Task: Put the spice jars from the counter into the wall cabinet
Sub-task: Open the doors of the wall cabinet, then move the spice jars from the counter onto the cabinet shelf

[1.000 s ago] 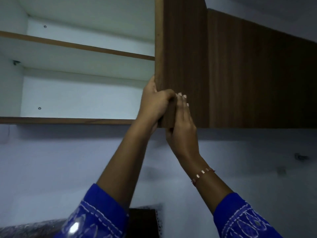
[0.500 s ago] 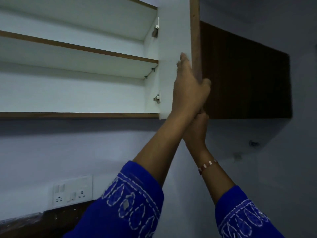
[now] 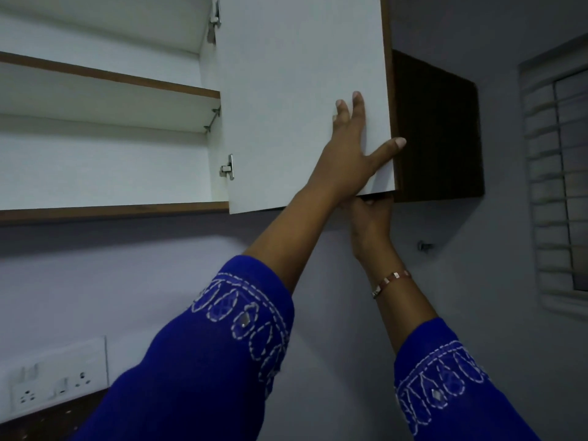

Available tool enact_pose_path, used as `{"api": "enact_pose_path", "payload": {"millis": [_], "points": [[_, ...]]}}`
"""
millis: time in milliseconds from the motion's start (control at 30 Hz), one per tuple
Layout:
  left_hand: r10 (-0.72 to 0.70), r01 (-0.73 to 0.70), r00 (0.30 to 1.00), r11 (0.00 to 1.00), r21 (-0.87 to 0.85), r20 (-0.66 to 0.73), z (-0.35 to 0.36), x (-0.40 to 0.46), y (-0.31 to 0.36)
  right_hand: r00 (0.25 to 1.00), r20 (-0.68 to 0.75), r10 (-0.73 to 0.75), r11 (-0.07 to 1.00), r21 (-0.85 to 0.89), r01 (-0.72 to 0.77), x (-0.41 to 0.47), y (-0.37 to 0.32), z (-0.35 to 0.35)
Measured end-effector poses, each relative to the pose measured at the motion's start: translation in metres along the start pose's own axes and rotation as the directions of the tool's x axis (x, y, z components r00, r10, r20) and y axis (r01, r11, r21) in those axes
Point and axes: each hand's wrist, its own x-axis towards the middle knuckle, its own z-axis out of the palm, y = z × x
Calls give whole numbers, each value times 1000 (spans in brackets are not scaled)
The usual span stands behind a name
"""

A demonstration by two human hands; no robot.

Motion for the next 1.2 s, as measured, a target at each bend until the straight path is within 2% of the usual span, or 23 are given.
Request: {"api": "enact_pose_path", "payload": {"millis": [300, 400, 467, 600, 833, 967, 1200], "points": [[22, -19, 998, 999, 42, -53, -9, -10, -3, 998, 7, -68, 994, -89, 68, -7, 8, 6], [14, -14, 997, 1000, -8, -71, -18, -27, -7, 990, 41, -136, 958, -251, 142, -16, 15, 7], [-7, 2, 996, 999, -53, -92, -23, -45, -18, 982, 84, -170, 897, -400, 190, -25, 29, 5], [-86, 82, 985, 996, -34, -149, -38, -91, -54, 974, 169, -154, 803, -552, 223, -56, 66, 9], [-243, 275, 950, 950, 150, -197, -110, -190, -112, 919, 384, -92, 700, -632, 334, -145, 113, 60], [-350, 409, 899, 885, 222, -263, -165, -255, -134, 880, 474, -16, 690, -632, 353, -205, 127, 98], [-488, 569, 815, 777, 270, -313, -258, -379, -153, 836, 544, 72, 729, -601, 328, -320, 153, 171]]}}
